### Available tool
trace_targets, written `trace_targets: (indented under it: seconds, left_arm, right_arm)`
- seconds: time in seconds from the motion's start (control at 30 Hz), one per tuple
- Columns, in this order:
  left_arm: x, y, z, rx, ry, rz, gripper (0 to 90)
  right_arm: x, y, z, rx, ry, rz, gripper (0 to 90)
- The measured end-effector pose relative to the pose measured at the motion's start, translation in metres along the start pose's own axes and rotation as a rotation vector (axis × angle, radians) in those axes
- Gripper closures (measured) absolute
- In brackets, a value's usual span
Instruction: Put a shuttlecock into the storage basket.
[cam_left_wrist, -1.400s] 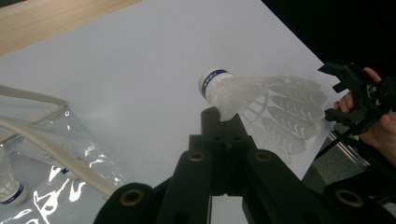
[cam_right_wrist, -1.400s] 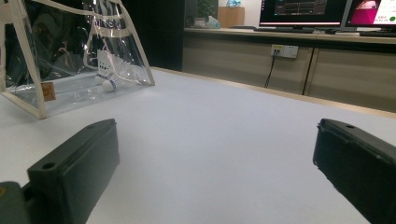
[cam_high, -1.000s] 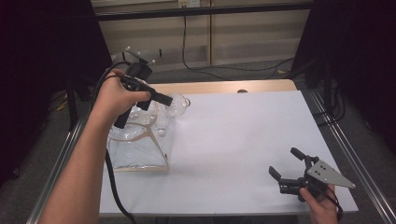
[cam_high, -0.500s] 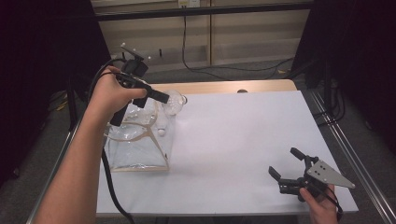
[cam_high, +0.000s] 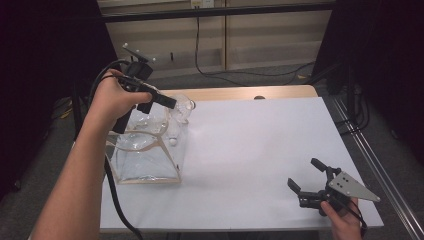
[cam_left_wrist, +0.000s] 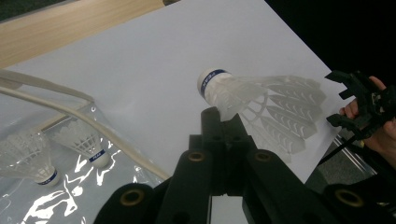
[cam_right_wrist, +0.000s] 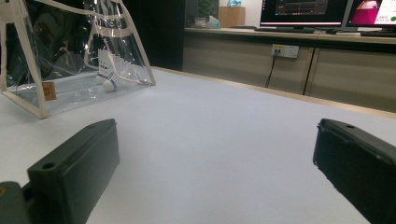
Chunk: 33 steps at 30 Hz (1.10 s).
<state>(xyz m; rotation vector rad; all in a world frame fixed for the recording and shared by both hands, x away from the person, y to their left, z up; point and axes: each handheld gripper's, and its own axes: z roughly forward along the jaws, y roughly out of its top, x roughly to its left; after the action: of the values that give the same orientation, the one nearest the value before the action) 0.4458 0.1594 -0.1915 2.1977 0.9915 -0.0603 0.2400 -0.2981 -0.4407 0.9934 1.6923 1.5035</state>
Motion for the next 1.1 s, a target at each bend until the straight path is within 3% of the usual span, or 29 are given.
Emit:
trace_targets:
  seconds: [1.1]
  left_arm:
    - [0.018, -0.011, -0.018, -0.03, 0.037, -0.041, 90.0]
  right_arm:
    - [0.0, 0.0, 0.0, 0.002, 0.001, 0.001, 0.3]
